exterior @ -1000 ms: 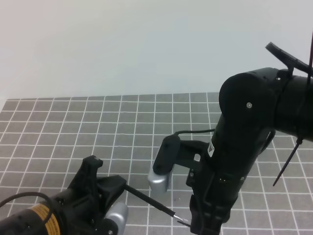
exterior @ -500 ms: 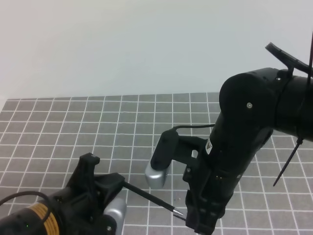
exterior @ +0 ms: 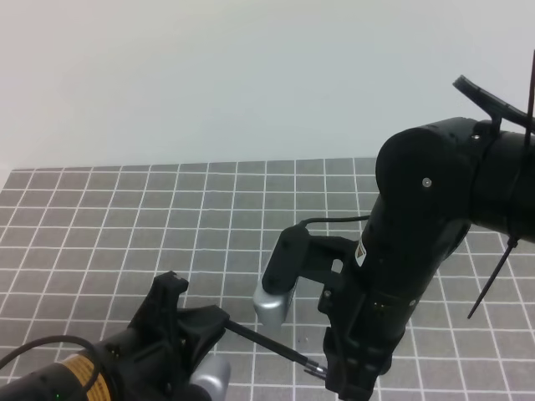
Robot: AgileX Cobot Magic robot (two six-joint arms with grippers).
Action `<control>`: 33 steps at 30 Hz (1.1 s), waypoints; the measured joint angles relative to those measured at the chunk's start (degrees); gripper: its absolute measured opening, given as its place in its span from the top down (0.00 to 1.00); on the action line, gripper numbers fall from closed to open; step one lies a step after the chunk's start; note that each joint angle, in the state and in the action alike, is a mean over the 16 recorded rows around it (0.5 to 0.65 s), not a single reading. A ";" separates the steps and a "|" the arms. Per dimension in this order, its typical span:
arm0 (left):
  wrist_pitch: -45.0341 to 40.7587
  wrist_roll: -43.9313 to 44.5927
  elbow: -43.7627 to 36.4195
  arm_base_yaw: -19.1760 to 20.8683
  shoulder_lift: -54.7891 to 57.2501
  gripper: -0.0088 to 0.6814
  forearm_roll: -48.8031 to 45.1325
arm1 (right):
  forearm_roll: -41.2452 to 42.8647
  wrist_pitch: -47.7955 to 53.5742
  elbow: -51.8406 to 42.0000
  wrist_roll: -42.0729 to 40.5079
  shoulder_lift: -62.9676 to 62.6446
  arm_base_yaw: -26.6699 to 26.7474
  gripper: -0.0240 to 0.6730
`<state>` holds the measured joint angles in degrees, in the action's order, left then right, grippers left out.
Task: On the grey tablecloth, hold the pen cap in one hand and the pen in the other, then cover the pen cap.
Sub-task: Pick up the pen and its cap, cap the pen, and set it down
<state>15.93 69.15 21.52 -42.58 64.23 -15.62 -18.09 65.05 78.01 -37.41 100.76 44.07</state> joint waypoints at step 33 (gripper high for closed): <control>3.25 -3.99 0.00 -4.05 2.22 0.97 0.12 | -0.96 -4.19 0.24 -2.67 -0.01 -0.02 0.84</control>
<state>19.18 65.16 21.52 -46.63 66.45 -15.50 -19.05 60.86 78.25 -40.08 100.75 44.06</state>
